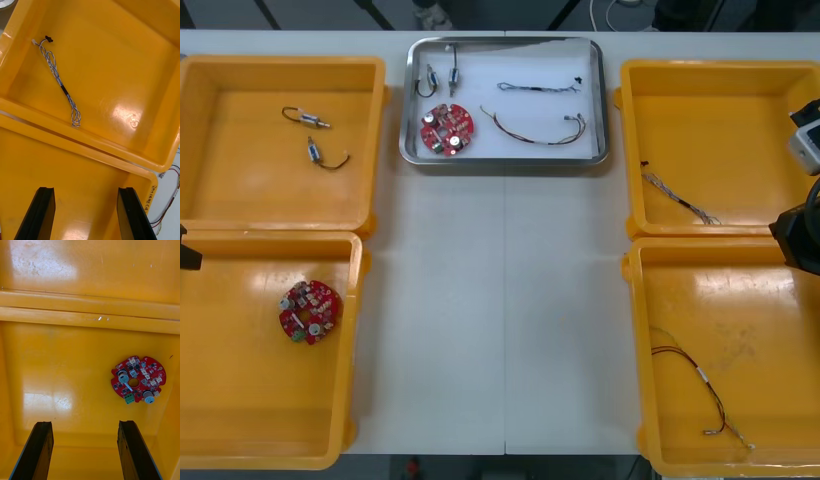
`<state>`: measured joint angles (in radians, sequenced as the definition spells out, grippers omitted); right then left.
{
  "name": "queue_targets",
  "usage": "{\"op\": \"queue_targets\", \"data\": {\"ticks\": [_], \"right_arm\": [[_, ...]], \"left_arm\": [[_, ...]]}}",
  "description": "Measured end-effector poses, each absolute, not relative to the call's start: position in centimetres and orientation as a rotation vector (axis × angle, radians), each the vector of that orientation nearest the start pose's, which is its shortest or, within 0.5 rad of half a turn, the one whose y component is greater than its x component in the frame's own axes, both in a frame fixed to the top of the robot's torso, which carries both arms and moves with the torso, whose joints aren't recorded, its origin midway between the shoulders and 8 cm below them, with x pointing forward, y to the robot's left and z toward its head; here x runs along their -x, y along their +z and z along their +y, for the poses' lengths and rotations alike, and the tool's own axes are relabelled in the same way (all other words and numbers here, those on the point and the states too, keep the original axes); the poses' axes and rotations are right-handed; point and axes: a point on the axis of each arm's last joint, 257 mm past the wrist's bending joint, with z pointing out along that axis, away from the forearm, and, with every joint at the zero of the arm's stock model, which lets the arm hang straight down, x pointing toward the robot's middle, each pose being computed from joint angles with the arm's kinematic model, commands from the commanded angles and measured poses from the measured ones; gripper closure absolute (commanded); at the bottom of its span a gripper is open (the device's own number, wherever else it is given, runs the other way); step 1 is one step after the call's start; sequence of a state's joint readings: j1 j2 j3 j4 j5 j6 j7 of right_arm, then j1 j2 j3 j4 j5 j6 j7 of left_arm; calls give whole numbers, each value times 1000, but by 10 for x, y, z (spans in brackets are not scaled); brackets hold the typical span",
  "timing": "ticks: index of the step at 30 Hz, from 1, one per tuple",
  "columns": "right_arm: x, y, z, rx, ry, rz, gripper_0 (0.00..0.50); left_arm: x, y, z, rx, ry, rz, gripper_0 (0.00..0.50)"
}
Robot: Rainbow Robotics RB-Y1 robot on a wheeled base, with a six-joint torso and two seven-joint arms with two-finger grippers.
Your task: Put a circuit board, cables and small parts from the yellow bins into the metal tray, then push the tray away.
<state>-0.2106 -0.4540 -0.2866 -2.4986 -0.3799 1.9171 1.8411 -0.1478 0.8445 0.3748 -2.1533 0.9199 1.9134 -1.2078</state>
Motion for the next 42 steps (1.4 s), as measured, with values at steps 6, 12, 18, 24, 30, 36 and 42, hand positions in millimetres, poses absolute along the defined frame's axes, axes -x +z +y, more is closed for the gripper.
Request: {"op": "queue_targets", "data": {"ticks": [6, 12, 18, 24, 30, 36, 42], "right_arm": [[-397, -104, -337, 463, -393, 2284, 26], [-391, -111, -344, 441, -396, 2305, 53], [-379, -130, -347, 421, -367, 2354, 166], [-363, -156, -344, 410, -313, 2416, 189], [-344, -181, -347, 406, -290, 2487, 190], [-330, -196, -347, 394, -263, 2529, 0], [-323, -202, -349, 340, -235, 2546, 0]], "left_arm": [[-367, -152, 397, 151, -5, 2686, 0], [-367, -152, 397, 151, -5, 2686, 0], [-367, -152, 397, 151, -5, 2686, 0], [-367, -152, 397, 151, -5, 2686, 0], [-367, -152, 397, 151, -5, 2686, 0], [-367, -152, 397, 151, -5, 2686, 0], [-367, -152, 397, 151, -5, 2686, 0]]}}
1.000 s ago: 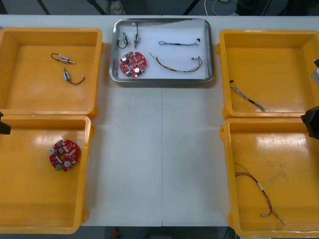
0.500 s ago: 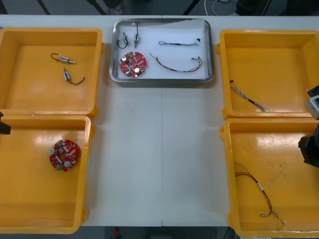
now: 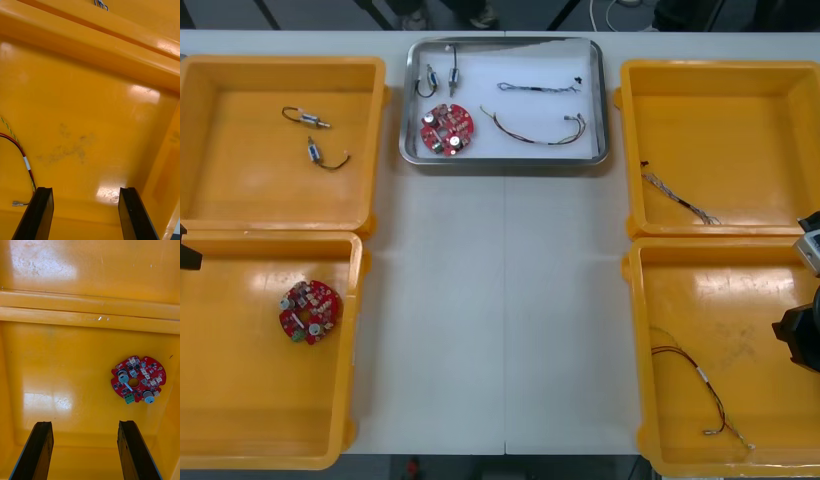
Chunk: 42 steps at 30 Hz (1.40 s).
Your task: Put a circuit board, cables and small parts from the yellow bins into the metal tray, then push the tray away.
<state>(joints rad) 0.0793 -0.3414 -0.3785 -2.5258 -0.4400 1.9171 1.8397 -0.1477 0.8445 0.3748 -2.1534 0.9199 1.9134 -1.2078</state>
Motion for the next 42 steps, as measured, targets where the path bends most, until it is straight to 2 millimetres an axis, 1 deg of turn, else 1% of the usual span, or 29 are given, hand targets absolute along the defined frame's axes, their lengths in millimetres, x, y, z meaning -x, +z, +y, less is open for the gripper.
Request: {"op": "queue_targets", "data": {"ticks": [6, 12, 23, 30, 35, 42], "right_arm": [[-323, -205, -347, 274, -204, 2550, 0], [-323, -208, -343, 87, -129, 2560, 0], [-322, -218, -344, 58, -98, 2592, 0], [-323, -219, -339, -89, -29, 2591, 0], [-328, -218, -335, -83, -7, 2590, 0], [-328, -218, -333, -73, 5, 2591, 0]], "left_arm": [[-367, -152, 397, 151, -5, 2686, 0], [-367, -152, 397, 151, -5, 2686, 0], [-367, -152, 397, 151, -5, 2686, 0], [-367, -152, 397, 151, -5, 2686, 0], [-367, -152, 397, 151, -5, 2686, 0], [-367, -152, 397, 151, -5, 2686, 0]]}}
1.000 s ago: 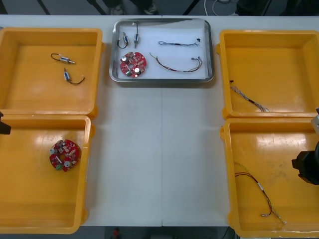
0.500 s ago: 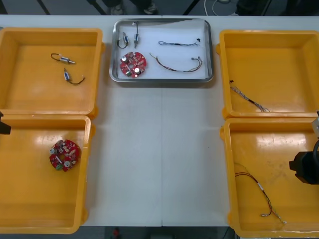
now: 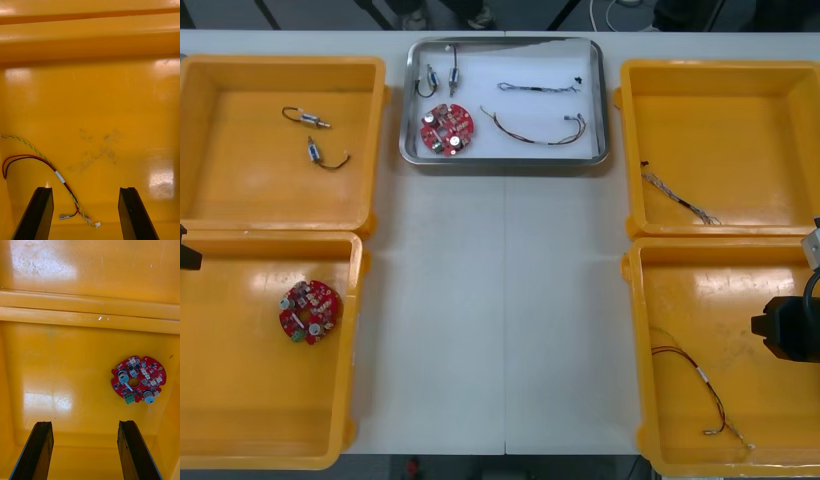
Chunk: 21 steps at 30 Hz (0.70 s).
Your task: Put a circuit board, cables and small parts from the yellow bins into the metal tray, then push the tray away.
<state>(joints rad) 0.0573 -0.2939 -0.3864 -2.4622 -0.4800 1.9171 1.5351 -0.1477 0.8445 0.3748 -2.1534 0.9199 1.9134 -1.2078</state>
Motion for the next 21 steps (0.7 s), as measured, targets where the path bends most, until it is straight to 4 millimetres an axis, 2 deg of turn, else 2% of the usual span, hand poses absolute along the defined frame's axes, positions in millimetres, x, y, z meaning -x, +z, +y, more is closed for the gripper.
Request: {"op": "queue_targets", "data": {"ticks": [21], "right_arm": [[-328, -219, -332, -72, 8, 2591, 0]], "left_arm": [[-367, -152, 397, 151, -5, 2686, 0]]}}
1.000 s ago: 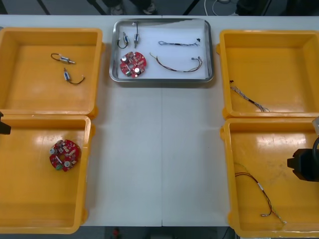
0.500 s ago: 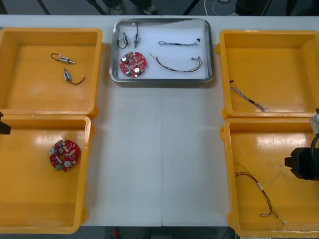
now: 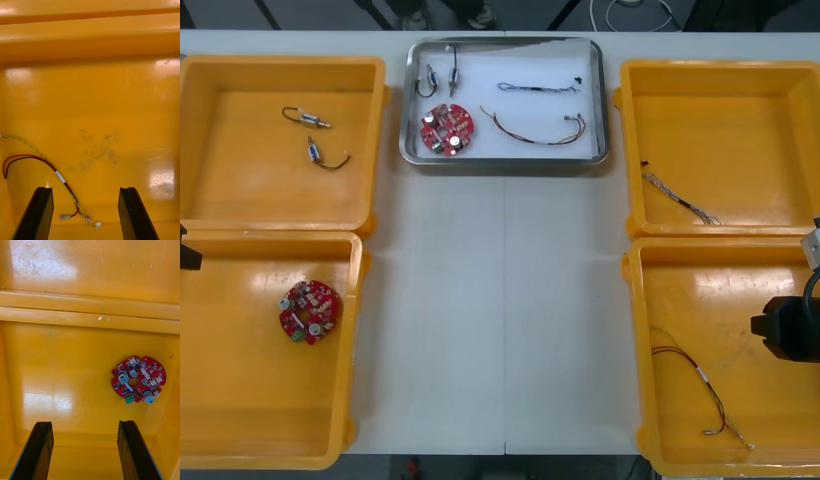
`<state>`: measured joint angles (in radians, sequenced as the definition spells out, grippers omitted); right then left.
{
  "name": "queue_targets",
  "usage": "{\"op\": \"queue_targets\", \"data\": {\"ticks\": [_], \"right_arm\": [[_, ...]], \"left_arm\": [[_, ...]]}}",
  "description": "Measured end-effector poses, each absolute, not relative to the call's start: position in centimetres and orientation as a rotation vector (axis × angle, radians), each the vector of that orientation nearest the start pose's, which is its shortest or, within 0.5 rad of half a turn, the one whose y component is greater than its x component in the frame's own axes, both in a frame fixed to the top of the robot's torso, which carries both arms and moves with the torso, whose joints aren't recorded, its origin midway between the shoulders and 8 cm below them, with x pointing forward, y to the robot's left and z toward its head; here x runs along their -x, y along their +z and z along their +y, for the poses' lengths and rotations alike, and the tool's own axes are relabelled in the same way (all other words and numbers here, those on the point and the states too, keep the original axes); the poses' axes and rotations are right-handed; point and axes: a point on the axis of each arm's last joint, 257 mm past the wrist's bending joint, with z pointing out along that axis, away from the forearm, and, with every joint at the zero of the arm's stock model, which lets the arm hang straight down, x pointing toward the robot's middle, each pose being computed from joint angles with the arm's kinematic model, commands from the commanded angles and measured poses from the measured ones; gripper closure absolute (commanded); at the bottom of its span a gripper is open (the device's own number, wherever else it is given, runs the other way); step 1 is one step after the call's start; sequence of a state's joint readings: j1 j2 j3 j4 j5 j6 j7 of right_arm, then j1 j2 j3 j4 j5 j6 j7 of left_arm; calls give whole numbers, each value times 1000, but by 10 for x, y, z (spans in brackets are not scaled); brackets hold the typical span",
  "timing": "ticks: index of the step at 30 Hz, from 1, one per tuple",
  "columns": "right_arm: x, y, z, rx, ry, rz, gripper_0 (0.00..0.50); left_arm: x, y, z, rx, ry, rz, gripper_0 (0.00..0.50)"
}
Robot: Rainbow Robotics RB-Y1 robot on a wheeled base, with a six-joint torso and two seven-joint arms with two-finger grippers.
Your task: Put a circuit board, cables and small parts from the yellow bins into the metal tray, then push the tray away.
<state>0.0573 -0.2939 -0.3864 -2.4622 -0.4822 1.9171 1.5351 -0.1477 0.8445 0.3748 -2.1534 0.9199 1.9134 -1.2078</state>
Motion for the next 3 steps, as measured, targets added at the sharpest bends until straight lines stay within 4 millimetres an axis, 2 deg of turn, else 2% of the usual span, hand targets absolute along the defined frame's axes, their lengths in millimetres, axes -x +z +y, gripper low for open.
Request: {"op": "queue_targets", "data": {"ticks": [3], "right_arm": [[-328, -219, -332, -72, 8, 2591, 0]], "left_arm": [[-367, -152, 397, 151, -5, 2686, 0]]}}
